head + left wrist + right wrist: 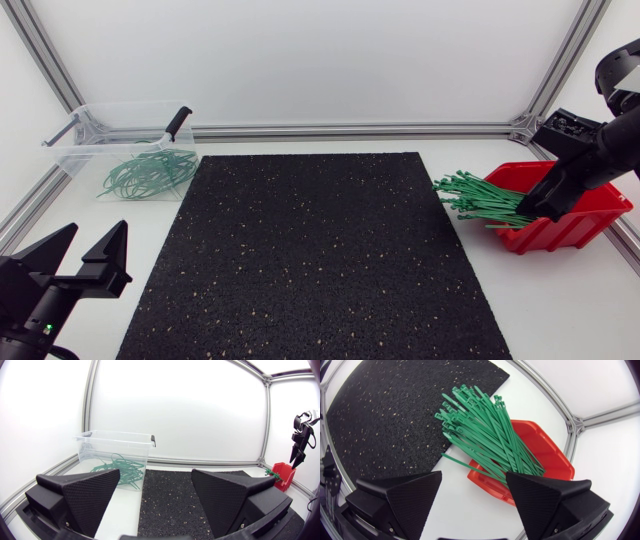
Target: Take a green cable tie from the red box, thread the tail through the head to close it, then place it in the transparent bin on the left.
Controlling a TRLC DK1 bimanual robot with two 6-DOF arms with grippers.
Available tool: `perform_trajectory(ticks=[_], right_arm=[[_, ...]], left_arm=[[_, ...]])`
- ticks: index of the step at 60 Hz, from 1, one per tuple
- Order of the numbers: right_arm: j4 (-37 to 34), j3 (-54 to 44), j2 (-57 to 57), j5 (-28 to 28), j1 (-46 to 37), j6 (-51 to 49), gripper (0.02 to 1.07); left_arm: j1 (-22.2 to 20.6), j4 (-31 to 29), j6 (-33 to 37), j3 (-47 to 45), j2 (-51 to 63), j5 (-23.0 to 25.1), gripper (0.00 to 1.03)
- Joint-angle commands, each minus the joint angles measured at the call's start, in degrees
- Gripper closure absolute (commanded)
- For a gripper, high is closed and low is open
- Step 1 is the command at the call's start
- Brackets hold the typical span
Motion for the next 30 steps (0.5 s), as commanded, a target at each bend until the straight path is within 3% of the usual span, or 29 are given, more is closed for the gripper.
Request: perform_trajectory(ticks=[1, 15, 30], right_arm=[[-1.97, 1.46, 1.4, 0.18, 0.1, -7.92, 0.15], [-1.0, -2.58, 1.4, 2.2, 0.63, -20.14, 0.15], [3.92, -9.17, 0.69, 2.47, 0.8, -31.04, 0.22]], left_arm=[[0.22, -0.76, 0.7, -2.33, -0.32, 0.34, 0.04], [0.31, -0.76, 0.7, -2.33, -0.32, 0.34, 0.04], [0.05, -0.76, 0.7, -2.33, -0.32, 0.34, 0.04]])
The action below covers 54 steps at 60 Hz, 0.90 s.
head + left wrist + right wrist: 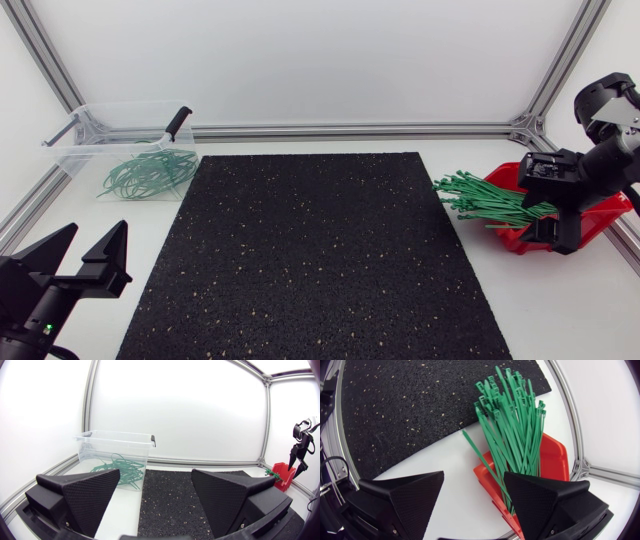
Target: Take a green cable tie from the red box, thread the tail through the head to close it, then place it in the transparent bin on the left.
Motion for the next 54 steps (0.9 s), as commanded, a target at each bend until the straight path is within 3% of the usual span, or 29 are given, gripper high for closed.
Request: perform_trajectory(ticks=[1, 23, 37, 54], right_arm=[[0.51, -2.2, -0.42, 0.3, 0.69, -5.38, 0.22], [4.64, -4.49, -0.33, 0.22, 1.84, -16.72, 0.23], [3.5, -2.99, -0.25, 0.04, 2.1, -20.5, 0.43], [-0.55, 0.44, 2.57, -0.4, 2.54, -20.76, 0.48]], left_arm=[[0.05, -0.87, 0.7, -2.31, -0.32, 0.34, 0.04], [-0.13, -0.87, 0.7, -2.31, -0.23, 0.34, 0.04], [-0.22, -0.87, 0.7, -2.31, -0.23, 0.34, 0.04], [-0.39, -0.87, 0.7, -2.31, -0.23, 0.34, 0.04]])
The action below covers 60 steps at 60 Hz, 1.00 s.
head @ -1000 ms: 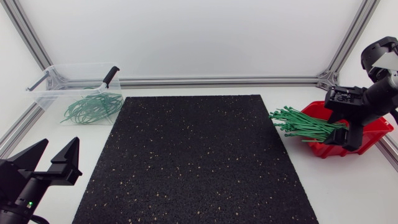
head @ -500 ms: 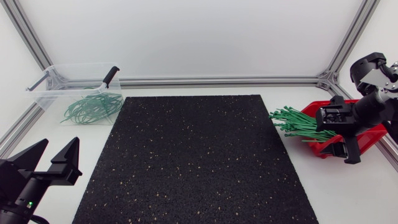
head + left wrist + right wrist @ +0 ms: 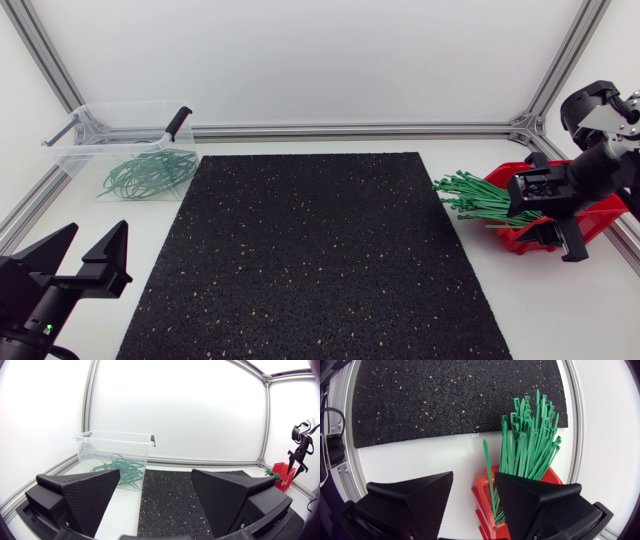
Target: Take a green cable tie from the red box, thread the tail through the head to close it, then place it in the transparent bin on the left.
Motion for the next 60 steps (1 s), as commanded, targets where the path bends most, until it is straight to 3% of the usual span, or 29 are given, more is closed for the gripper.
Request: perform_trajectory(ticks=[1, 16, 20, 27, 33, 45, 58, 60], right_arm=[[-0.92, 1.68, 1.96, -0.29, 0.55, -2.05, 0.48], [-1.53, 4.32, 5.3, -0.55, 0.55, -2.31, 0.48], [-1.44, 4.32, 6.09, -0.55, 0.55, -2.4, 0.57], [-0.65, 4.06, 7.67, -0.2, 0.29, -2.4, 0.57], [-0.04, 3.62, 8.55, -0.2, 0.29, -2.49, 0.65], [1.46, 3.18, 9.34, -0.03, 0.29, -2.49, 0.71], [2.77, 2.3, 10.66, 0.24, 0.11, -2.49, 0.72], [2.95, 1.95, 10.66, 0.24, 0.11, -2.58, 0.78]], left_arm=[[-0.33, -0.84, 0.7, -2.31, -0.23, 0.34, 0.04], [-0.41, -0.84, 0.7, -2.31, -0.23, 0.34, 0.04], [-0.41, -0.84, 0.62, -2.31, -0.23, 0.34, 0.04], [-0.41, -0.84, 0.7, -2.31, -0.23, 0.34, 0.04], [-0.41, -0.84, 0.62, -2.31, -0.23, 0.34, 0.04], [-0.5, -0.84, 0.62, -2.31, -0.23, 0.34, 0.04], [-0.5, -0.84, 0.62, -2.31, -0.23, 0.34, 0.04], [-0.5, -0.84, 0.62, -2.31, -0.23, 0.34, 0.04]])
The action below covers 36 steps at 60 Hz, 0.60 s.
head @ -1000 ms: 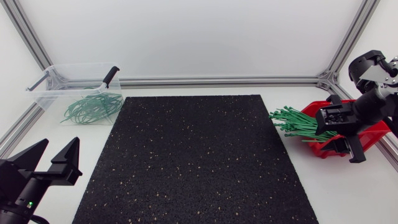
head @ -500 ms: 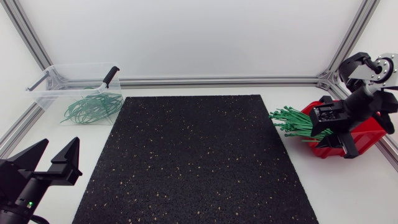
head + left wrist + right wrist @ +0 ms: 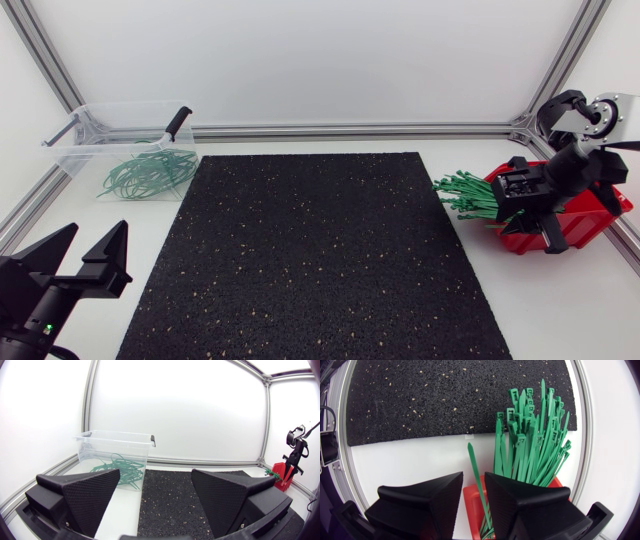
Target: Take a green cable tie from the red box, thread the tail through the head to close it, then place it in the transparent bin on the left.
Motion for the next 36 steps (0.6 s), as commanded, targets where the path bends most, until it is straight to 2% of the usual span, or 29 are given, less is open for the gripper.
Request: perform_trajectory(ticks=[1, 5, 17, 23, 36], right_arm=[[0.2, -1.38, 1.48, 0.3, -0.09, -1.71, 0.81], [0.2, -1.64, 1.39, 0.3, -0.09, -2.14, 0.87], [0.28, -2.52, 1.3, 0.13, -0.79, -2.76, 0.93], [0.02, -2.96, 0.77, -0.58, -0.96, -3.46, 1.01], [0.28, -2.69, -0.28, -1.98, -1.49, -3.46, 1.01]], left_arm=[[-0.46, -0.87, 0.62, -2.31, -0.23, 0.34, 0.04], [-0.46, -0.87, 0.62, -2.31, -0.23, 0.34, 0.04], [-0.55, -0.87, 0.62, -2.31, -0.23, 0.34, 0.04], [-0.55, -0.87, 0.62, -2.31, -0.23, 0.34, 0.04], [-0.63, -0.87, 0.62, -2.31, -0.23, 0.34, 0.04]])
